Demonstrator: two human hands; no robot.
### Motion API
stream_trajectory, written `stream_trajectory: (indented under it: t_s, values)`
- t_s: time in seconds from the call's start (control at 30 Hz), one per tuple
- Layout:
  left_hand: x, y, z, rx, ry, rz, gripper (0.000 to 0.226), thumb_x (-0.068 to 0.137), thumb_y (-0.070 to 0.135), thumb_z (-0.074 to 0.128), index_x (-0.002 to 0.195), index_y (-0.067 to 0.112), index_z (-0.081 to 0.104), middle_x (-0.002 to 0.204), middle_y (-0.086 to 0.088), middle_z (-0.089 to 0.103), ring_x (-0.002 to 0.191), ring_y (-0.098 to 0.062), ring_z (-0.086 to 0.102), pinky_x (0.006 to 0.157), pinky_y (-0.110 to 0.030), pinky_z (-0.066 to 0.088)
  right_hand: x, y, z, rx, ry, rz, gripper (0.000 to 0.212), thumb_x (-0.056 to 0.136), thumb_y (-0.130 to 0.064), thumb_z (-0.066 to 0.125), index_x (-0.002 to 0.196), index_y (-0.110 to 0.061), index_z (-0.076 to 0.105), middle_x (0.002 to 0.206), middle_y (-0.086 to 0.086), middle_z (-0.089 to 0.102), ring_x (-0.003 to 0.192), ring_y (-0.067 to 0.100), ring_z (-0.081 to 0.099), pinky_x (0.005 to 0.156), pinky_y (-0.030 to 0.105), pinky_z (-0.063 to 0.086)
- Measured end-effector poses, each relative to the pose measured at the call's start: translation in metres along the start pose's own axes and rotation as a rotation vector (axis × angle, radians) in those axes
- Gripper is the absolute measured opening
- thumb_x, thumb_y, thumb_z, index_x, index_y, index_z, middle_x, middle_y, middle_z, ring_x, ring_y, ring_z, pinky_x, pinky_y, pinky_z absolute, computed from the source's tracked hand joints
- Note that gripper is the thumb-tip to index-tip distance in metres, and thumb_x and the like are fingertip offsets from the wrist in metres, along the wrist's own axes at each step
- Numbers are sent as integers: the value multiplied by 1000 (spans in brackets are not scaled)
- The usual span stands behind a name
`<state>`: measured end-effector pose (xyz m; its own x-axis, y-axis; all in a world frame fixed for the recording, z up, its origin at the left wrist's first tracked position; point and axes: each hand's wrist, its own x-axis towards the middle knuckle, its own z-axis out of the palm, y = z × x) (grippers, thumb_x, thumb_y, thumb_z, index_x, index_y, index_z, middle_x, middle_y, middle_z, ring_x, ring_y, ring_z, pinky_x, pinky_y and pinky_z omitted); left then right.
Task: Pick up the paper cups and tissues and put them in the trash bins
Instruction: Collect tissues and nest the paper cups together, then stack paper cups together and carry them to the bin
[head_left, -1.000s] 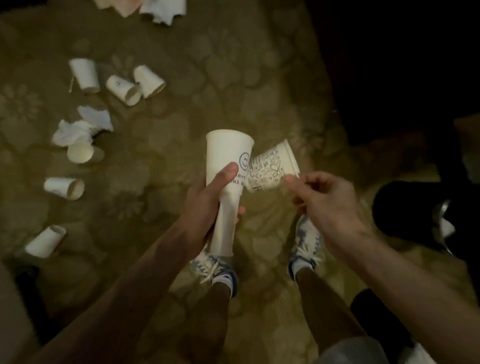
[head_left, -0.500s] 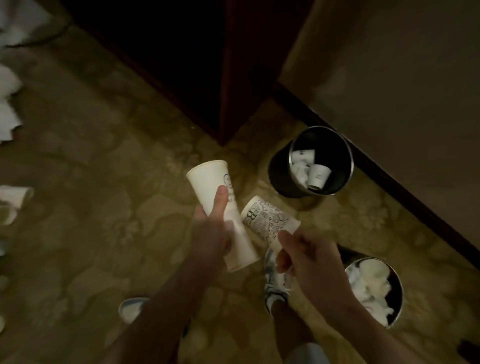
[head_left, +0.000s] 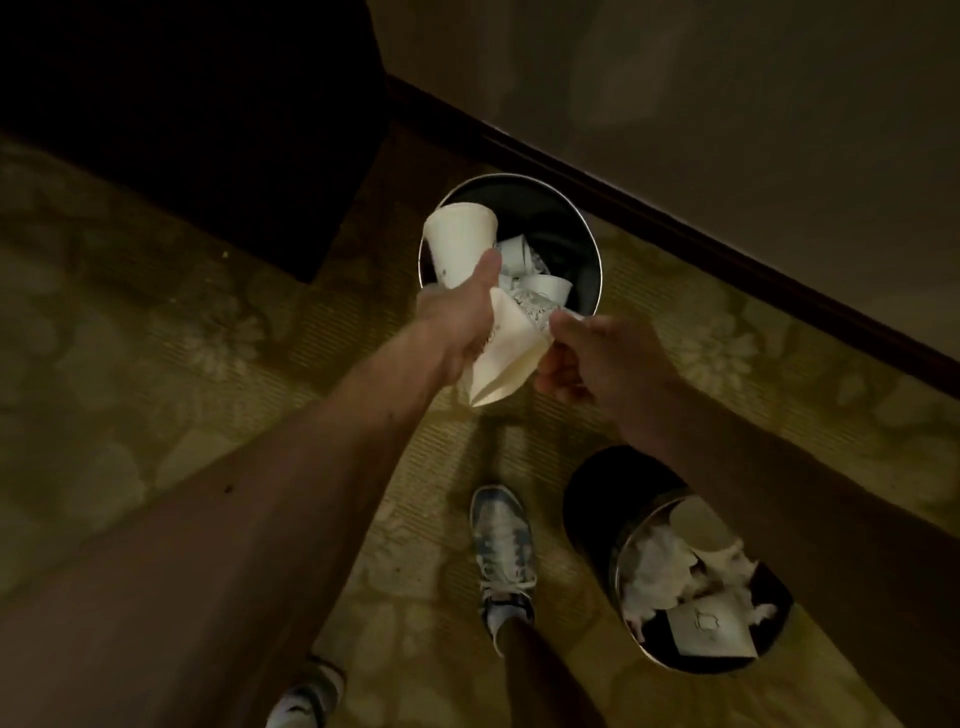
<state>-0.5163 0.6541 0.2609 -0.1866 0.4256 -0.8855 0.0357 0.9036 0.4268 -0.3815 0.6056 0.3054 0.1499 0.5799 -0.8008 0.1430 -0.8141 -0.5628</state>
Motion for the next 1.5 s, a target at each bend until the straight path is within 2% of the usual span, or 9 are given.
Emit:
stream_trajectory:
  t_s: [0.1,0.23,0.37,0.63,0.73,0.9,1.07,1.23,1.5]
  values:
    - [32,4,15,85,-16,-37,82,80,68,63,136,12,43,115,-10,62,95,-29,64,85,-45,56,35,1,-2,79,-6,108,28,98,-28,56,81,-6,63,50,-1,65,49,12,65,49,23,47]
    - [64,6,22,124,-69,-99,74,85,62,60,136,11,44,115,-12,62,92,-31,65,69,-42,58,72,4,-2,198,-47,195,28,100,-29,54,80,-9,59,48,-4,63,47,8,63,52,23,50]
    - [86,1,23,23,-98,-94,39,93,45,59,111,11,57,105,-12,66,81,-26,69,55,-36,58,99,3,-3,143,-77,186,37,99,-46,47,98,-11,61,76,2,72,64,13,69,55,23,53]
    - [56,-13,-12,265,-18,276,16,92,26,65,83,13,63,86,-2,68,75,-12,67,53,-20,52,70,22,16,-208,-24,-83,19,93,-31,62,93,-12,66,73,-2,65,53,3,57,44,14,42]
    - [8,3,-56,578,-16,531,28,91,34,63,67,19,58,56,14,55,47,5,52,43,-14,40,14,29,25,-219,-52,-292,14,87,-30,70,89,-20,60,71,-9,62,60,-4,59,52,10,44]
    - [-89,7,-150,1075,-134,750,25,92,32,56,69,23,53,70,4,57,66,-14,59,58,-37,50,-84,34,64,-431,-187,-414,17,80,-40,70,88,-37,55,76,-9,62,75,1,59,60,11,46]
    - [-188,-28,-261,1077,-174,841,20,93,29,59,78,16,60,56,10,45,47,-5,47,45,-21,35,-173,33,134,-540,-290,-508,30,75,-53,62,96,-33,57,74,-14,53,68,3,55,60,16,46]
    - [-268,-97,-376,1307,-16,764,29,87,51,35,80,28,53,54,10,42,49,-1,41,44,-21,27,-267,41,231,-713,-466,-749,31,83,-37,72,106,-20,61,80,-6,55,67,6,51,59,32,52]
    - [-347,-293,-565,1140,137,680,24,87,31,61,99,11,64,85,-6,59,82,-27,57,71,-45,52,-396,107,415,-953,-725,-820,44,78,-55,60,117,-37,52,86,-20,49,74,-8,49,59,16,41]
